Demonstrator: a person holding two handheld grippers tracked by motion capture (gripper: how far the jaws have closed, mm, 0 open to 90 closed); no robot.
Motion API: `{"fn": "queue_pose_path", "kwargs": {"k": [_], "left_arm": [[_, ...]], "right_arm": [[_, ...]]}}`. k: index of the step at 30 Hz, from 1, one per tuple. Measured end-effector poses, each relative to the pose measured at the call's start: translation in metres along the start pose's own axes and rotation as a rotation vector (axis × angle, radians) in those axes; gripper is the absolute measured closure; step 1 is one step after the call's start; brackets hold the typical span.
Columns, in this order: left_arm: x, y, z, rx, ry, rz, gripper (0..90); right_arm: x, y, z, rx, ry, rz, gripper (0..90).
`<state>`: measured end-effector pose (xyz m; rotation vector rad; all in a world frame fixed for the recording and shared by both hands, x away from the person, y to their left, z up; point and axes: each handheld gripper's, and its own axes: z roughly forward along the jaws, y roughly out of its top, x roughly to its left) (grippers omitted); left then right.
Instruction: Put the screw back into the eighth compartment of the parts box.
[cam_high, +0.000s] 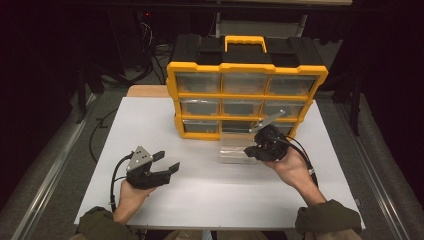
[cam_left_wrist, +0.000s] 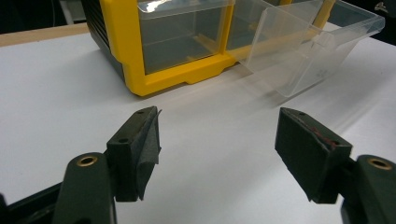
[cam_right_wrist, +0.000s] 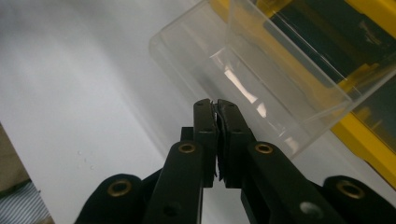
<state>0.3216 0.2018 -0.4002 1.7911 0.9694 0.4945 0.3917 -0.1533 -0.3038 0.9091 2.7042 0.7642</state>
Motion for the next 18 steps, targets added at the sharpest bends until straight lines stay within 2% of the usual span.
{"fn": "queue_pose_path", "kwargs": {"k": [3,10,15,16,18], "left_arm": [[-0.001,0.0,-0.001,-0.002,0.0,0.007,31.2],[0.001,0.0,0.0,-0.002,-0.001,0.0,31.2],[-0.001,0.0,-0.001,-0.009,0.0,0.003,31.2],[-0.001,0.0,-0.001,-0.01,0.0,0.002,31.2],[0.0,0.0,-0.001,-0.009,0.0,0.001,31.2]], "right_arm": [[-0.004,0.003,0.003,0.008,-0.009,0.023,89.5],[-0.011,0.01,0.012,0.043,-0.033,0.031,89.5],[-0.014,0.015,0.018,0.057,-0.046,0.059,89.5],[-0.015,0.016,0.02,0.059,-0.051,0.045,89.5],[-0.015,0.017,0.023,0.07,-0.052,0.052,89.5]]}}
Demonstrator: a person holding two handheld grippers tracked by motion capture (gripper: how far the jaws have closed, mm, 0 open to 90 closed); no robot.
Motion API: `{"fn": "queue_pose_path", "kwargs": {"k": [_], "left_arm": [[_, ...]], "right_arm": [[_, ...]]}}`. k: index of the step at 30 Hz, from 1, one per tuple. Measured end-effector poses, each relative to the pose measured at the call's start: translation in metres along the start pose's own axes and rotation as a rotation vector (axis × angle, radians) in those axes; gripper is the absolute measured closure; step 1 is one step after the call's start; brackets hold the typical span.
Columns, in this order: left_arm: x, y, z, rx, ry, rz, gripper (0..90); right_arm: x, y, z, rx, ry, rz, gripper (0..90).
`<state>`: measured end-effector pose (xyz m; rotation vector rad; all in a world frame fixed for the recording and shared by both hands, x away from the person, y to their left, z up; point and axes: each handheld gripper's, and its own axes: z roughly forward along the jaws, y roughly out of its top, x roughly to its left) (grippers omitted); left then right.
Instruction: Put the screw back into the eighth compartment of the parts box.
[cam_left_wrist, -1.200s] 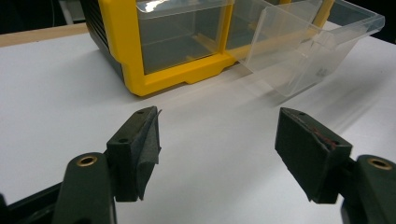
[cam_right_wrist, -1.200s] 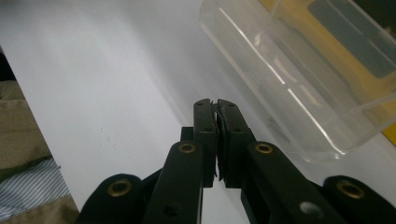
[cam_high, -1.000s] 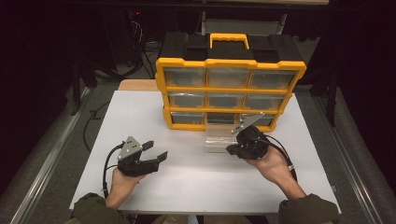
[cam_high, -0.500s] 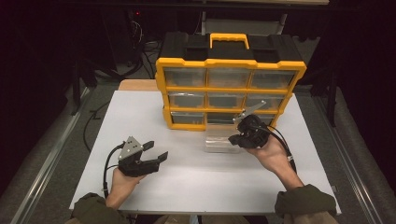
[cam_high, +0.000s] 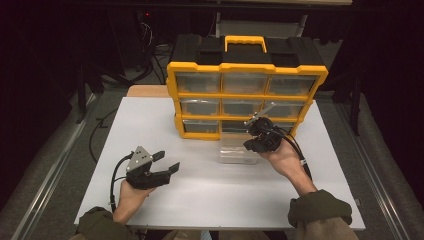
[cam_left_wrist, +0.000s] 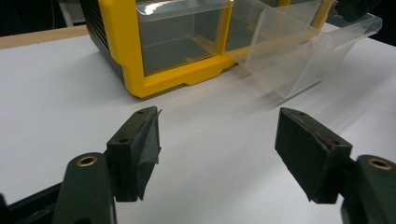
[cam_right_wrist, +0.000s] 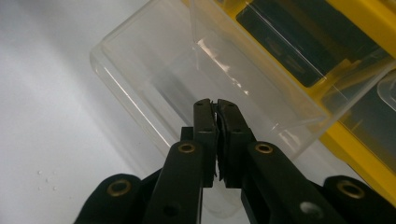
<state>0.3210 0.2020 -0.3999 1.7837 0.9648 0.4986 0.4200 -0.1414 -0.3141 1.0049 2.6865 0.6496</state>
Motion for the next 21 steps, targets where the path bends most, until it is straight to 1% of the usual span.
{"fn": "queue_pose_path", "kwargs": {"k": [2,4,6,9,10,12,15,16,18,21], "left_arm": [[0.001,0.0,0.001,0.006,-0.002,-0.001,31.2],[0.0,0.0,0.001,0.008,-0.003,0.002,31.2],[0.0,0.0,0.0,0.007,-0.002,0.006,31.2],[0.0,0.0,0.0,0.002,0.0,0.003,31.2],[0.0,0.0,0.0,0.006,0.001,0.006,31.3],[0.001,0.0,0.0,0.008,0.001,0.003,31.3],[0.0,0.0,0.0,0.008,-0.001,0.004,31.3],[0.0,0.0,0.0,0.008,0.001,0.006,31.3],[0.0,0.0,0.0,0.0,0.001,-0.001,31.3],[0.0,0.0,0.0,0.002,0.002,0.001,31.3]], "right_arm": [[-0.002,0.001,0.004,0.008,-0.003,-0.009,89.5],[-0.003,0.002,0.008,0.021,0.0,0.015,89.4],[-0.005,0.004,0.01,0.024,-0.002,0.011,89.3],[-0.004,0.004,0.014,0.034,0.0,0.017,89.2],[-0.003,0.005,0.014,0.044,-0.004,0.019,89.2],[-0.004,0.005,0.015,0.042,0.001,0.012,89.0],[-0.006,0.006,0.017,0.046,0.006,0.022,88.6],[-0.006,0.006,0.017,0.047,0.001,0.031,87.5],[-0.006,0.006,0.017,0.044,-0.002,0.03,82.5],[-0.005,0.005,0.016,0.032,0.001,0.022,82.0]]}}
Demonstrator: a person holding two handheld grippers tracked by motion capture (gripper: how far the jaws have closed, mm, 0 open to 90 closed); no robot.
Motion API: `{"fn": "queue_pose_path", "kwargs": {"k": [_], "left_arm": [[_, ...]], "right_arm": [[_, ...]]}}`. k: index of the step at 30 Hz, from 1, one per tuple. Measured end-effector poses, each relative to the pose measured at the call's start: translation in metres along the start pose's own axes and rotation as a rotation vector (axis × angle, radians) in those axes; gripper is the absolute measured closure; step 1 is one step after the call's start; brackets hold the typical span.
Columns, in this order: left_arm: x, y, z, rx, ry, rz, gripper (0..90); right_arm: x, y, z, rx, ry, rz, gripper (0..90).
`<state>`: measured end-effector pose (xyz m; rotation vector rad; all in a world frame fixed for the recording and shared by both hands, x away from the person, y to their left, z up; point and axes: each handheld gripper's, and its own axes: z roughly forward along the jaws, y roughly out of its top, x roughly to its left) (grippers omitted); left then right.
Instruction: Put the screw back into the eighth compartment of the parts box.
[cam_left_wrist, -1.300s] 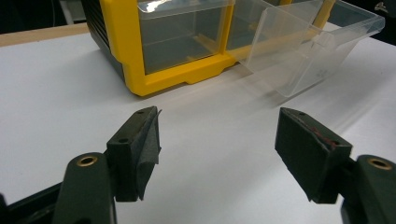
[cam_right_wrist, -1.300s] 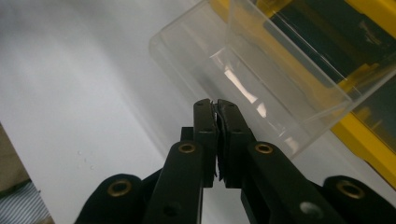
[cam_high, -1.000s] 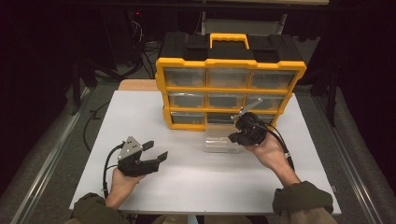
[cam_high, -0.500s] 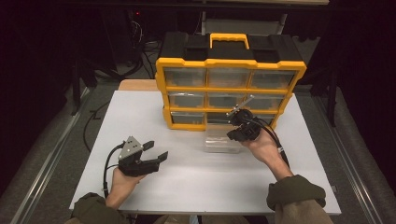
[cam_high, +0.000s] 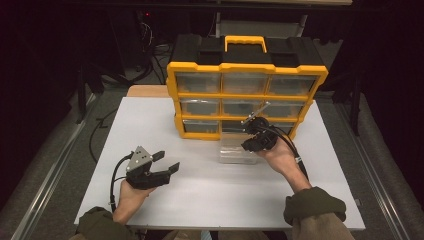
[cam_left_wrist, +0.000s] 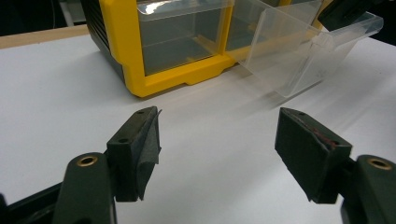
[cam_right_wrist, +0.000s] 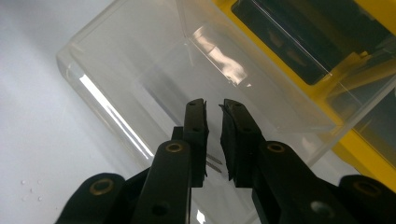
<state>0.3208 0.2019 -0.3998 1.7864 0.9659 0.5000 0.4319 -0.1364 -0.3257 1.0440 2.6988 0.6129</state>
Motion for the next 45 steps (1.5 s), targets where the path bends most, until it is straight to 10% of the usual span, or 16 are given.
{"fn": "queue_pose_path", "kwargs": {"k": [45], "left_arm": [[0.001,0.0,0.001,0.009,0.002,-0.002,31.3]], "right_arm": [[0.028,-0.054,-0.04,-0.163,0.026,-0.055,62.9]]}}
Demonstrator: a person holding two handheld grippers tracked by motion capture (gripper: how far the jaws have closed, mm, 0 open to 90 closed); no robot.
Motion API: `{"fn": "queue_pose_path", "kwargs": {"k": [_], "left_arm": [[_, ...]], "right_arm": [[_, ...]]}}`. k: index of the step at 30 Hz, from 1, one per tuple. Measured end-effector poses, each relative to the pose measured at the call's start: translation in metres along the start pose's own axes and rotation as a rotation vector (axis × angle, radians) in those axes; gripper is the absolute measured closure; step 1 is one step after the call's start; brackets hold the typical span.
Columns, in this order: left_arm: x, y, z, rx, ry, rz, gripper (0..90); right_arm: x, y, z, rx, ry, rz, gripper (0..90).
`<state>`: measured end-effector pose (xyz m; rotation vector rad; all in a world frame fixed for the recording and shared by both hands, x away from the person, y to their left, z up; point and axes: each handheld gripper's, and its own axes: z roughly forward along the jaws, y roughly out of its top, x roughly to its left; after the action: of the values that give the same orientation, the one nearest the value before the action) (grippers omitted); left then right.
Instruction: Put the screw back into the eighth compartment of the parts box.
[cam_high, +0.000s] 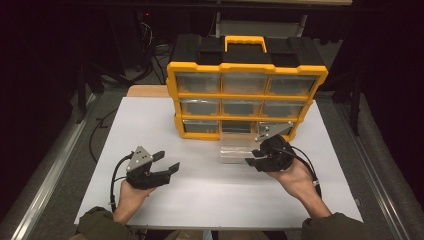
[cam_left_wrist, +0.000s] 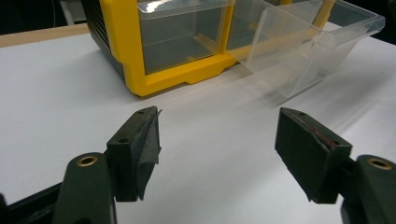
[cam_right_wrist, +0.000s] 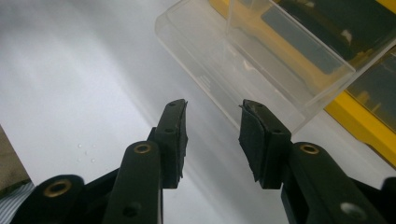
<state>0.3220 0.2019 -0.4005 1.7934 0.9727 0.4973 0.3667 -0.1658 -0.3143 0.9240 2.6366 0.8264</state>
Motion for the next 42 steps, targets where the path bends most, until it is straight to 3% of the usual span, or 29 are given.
{"fn": "queue_pose_path", "kwargs": {"k": [10,18,28,33,42], "left_arm": [[0.0,0.0,0.0,-0.002,0.0,-0.004,31.3],[0.0,0.0,0.0,0.0,0.0,0.002,31.3],[0.0,0.0,0.0,-0.001,0.001,0.0,31.2],[0.0,0.0,0.001,-0.004,0.0,-0.004,31.3],[0.001,0.0,0.001,-0.002,-0.003,-0.005,31.3]], "right_arm": [[-0.001,-0.014,0.002,-0.01,0.013,0.018,59.4],[0.0,-0.028,0.006,-0.015,0.011,0.065,56.0],[0.002,-0.043,0.018,-0.012,-0.002,0.054,54.2],[0.002,-0.049,0.023,-0.016,0.003,0.09,53.7],[0.001,-0.061,0.037,-0.044,0.012,0.113,51.6]]}}
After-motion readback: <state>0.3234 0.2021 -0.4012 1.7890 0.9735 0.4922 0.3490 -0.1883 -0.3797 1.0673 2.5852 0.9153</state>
